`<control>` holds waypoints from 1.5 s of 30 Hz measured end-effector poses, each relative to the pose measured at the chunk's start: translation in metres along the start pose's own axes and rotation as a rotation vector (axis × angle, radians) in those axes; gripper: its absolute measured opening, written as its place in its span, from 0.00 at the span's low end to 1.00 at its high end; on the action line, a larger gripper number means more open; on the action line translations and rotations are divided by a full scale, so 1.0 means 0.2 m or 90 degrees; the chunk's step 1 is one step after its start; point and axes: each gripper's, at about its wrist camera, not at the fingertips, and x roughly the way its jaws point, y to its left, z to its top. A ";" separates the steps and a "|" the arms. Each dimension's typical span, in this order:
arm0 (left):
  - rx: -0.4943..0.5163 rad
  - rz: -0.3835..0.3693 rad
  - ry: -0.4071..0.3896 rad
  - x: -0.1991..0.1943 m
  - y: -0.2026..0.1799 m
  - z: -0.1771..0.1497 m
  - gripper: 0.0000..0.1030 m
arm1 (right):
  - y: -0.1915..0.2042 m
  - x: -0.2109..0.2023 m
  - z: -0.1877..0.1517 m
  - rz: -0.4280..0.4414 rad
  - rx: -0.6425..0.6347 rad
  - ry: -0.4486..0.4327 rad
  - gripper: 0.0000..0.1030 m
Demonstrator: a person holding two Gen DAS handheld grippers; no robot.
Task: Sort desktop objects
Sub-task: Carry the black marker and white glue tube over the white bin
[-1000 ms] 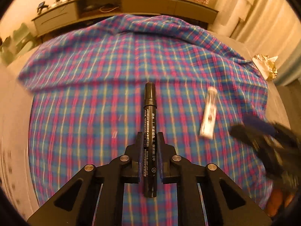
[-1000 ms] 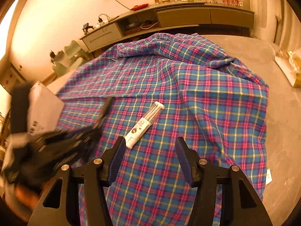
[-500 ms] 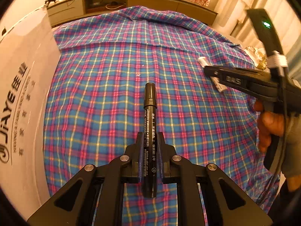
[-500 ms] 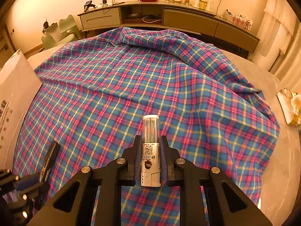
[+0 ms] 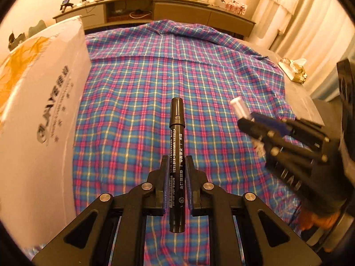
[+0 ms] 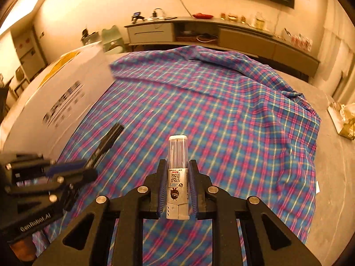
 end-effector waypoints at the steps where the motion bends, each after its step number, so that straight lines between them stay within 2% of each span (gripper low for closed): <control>1: 0.000 0.001 -0.002 -0.02 0.00 -0.01 0.13 | 0.04 -0.02 -0.02 -0.001 -0.010 -0.003 0.20; 12: 0.005 0.025 -0.027 -0.26 0.00 -0.18 0.13 | 0.26 -0.22 -0.14 0.021 -0.041 -0.044 0.20; 30: 0.021 0.015 -0.083 -0.54 0.01 -0.34 0.13 | 0.50 -0.43 -0.27 0.047 -0.063 -0.066 0.20; 36: 0.028 0.021 -0.113 -0.63 0.04 -0.36 0.13 | 0.58 -0.48 -0.28 0.058 -0.074 -0.070 0.20; 45: 0.001 0.003 -0.142 -0.74 0.17 -0.36 0.13 | 0.76 -0.56 -0.21 0.084 -0.106 -0.081 0.20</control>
